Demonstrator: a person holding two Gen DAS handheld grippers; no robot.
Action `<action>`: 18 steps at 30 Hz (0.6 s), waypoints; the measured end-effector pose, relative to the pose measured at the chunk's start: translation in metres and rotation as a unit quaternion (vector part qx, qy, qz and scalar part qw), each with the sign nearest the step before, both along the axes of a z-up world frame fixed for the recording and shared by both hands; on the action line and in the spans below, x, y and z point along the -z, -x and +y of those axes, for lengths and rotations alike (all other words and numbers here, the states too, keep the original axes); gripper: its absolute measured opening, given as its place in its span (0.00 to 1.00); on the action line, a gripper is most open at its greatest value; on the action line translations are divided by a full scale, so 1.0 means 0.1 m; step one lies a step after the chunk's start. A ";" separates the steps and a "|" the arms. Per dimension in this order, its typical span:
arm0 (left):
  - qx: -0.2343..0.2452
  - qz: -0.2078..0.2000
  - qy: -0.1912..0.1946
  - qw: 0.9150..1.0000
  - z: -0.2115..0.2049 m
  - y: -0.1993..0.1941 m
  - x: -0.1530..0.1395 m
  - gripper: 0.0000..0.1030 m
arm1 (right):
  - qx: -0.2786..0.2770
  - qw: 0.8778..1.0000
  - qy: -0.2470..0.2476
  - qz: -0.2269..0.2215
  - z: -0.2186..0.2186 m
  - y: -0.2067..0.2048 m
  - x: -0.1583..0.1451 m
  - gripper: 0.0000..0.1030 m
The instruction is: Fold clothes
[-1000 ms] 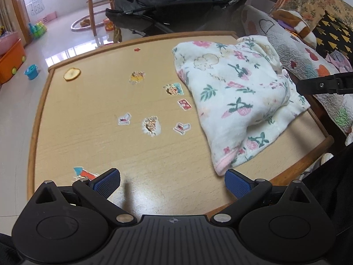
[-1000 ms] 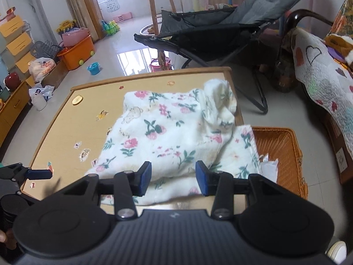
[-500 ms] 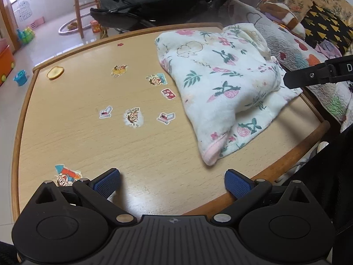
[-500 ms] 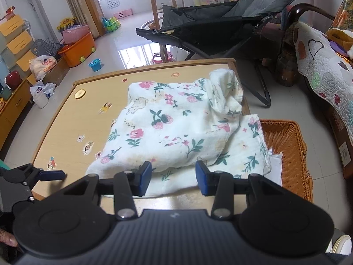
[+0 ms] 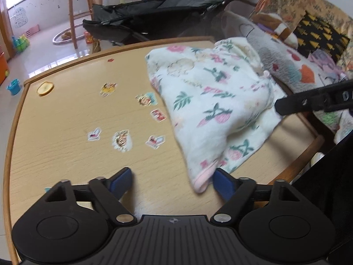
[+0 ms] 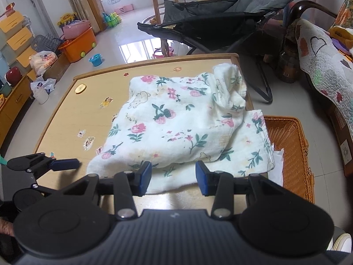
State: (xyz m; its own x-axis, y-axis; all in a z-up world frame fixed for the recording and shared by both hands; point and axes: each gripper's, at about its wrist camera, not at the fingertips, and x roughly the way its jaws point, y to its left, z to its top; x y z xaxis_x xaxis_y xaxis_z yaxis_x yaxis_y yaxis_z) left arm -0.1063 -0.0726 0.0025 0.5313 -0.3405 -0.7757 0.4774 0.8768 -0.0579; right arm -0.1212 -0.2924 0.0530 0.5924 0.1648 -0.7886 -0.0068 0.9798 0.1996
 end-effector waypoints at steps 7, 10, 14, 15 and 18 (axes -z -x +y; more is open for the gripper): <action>0.024 -0.005 0.019 1.000 -0.03 0.04 -0.01 0.26 | 0.004 1.000 0.000 0.002 -0.01 0.01 0.00 0.42; 0.026 -0.008 0.027 0.999 -0.02 0.05 -0.03 0.17 | 0.003 1.000 -0.001 0.000 -0.02 0.01 -0.01 0.42; 0.022 -0.020 0.042 0.999 0.02 0.06 -0.10 0.11 | -0.009 1.000 0.003 0.003 0.01 0.02 -0.03 0.42; 0.022 -0.022 0.047 0.998 0.03 0.06 -0.12 0.10 | -0.011 1.000 0.004 0.003 0.01 0.02 -0.04 0.42; 0.020 -0.029 0.058 0.998 0.06 0.08 -0.19 0.09 | -0.017 1.000 0.007 0.001 0.03 0.04 -0.06 0.42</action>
State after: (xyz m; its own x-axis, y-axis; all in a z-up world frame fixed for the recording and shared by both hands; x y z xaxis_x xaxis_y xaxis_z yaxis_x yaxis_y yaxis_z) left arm -0.1139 -0.0665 0.0219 0.5577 -0.4481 -0.6987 0.5173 0.8459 -0.1297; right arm -0.1249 -0.2896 0.0592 0.5844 0.1738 -0.7926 -0.0401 0.9818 0.1857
